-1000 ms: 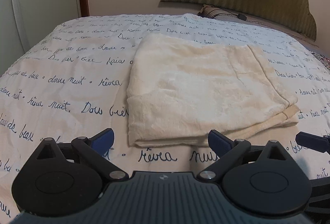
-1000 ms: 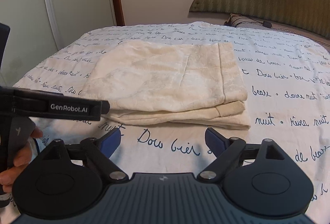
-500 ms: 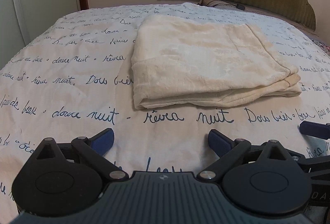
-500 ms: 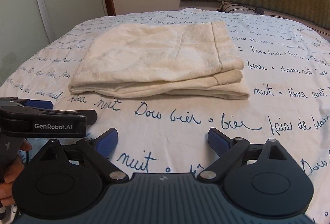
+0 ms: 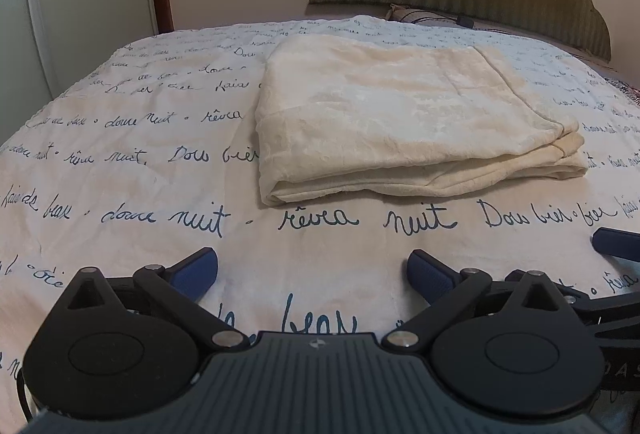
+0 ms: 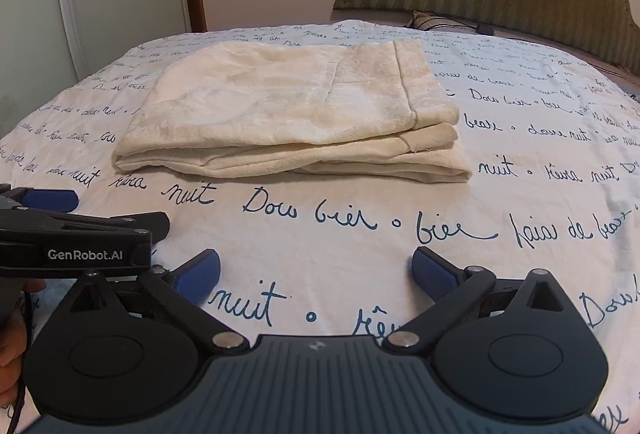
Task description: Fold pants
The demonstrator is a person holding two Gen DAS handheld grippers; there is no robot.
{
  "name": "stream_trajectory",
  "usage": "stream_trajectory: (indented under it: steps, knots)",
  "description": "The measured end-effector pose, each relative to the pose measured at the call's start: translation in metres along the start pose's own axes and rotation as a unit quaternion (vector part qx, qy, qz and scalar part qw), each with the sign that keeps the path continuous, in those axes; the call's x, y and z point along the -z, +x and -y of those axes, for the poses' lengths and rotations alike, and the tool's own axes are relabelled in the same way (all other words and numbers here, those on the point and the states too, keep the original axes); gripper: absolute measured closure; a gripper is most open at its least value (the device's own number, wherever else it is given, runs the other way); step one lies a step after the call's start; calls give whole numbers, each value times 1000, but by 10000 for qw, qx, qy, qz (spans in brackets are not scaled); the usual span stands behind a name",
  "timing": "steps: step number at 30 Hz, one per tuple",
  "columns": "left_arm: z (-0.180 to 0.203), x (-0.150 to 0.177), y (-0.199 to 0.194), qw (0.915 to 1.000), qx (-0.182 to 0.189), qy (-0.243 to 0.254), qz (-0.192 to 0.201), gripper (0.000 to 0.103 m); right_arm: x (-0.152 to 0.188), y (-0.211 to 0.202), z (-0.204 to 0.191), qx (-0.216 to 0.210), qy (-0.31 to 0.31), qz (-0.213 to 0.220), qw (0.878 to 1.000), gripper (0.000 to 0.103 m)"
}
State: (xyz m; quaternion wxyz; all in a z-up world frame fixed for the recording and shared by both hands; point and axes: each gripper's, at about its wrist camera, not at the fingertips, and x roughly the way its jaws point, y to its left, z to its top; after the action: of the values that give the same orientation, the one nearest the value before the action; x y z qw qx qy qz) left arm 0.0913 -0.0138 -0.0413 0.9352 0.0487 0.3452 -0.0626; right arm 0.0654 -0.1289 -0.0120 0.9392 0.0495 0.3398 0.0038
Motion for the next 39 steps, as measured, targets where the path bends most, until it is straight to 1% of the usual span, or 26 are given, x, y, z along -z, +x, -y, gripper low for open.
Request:
stream_trajectory:
  steps: [4, 14, 19, 22, 26, 33, 37, 39]
  knots:
    - [0, 3, 0, 10000, -18, -2, 84, 0, 4, 1, 0, 15, 26, 100, 9999, 0]
    - [-3, 6, 0, 9998, 53, -64, 157, 0, 7, 0, 0, 18, 22, 189, 9998, 0]
    - [-3, 6, -1, 9998, 44, -44, 168, 0, 8, -3, 3, 163, 152, 289, 9993, 0]
    - [-3, 6, -1, 9998, 54, -50, 168, 0, 7, -2, 5, 202, 199, 248, 9993, 0]
    - [-3, 6, -1, 9998, 55, -52, 167, 0, 6, 0, 0, 306, 53, 199, 9993, 0]
    - [-3, 6, 0, 9999, 50, -37, 160, 0, 7, 0, 3, 259, 117, 222, 9994, 0]
    - [-4, 7, -1, 9998, 43, -66, 188, 0, 7, -3, 4, 398, 205, 312, 9985, 0]
    - [-4, 8, -1, 9998, 31, -68, 194, 0, 7, -1, 4, 422, 181, 245, 9986, 0]
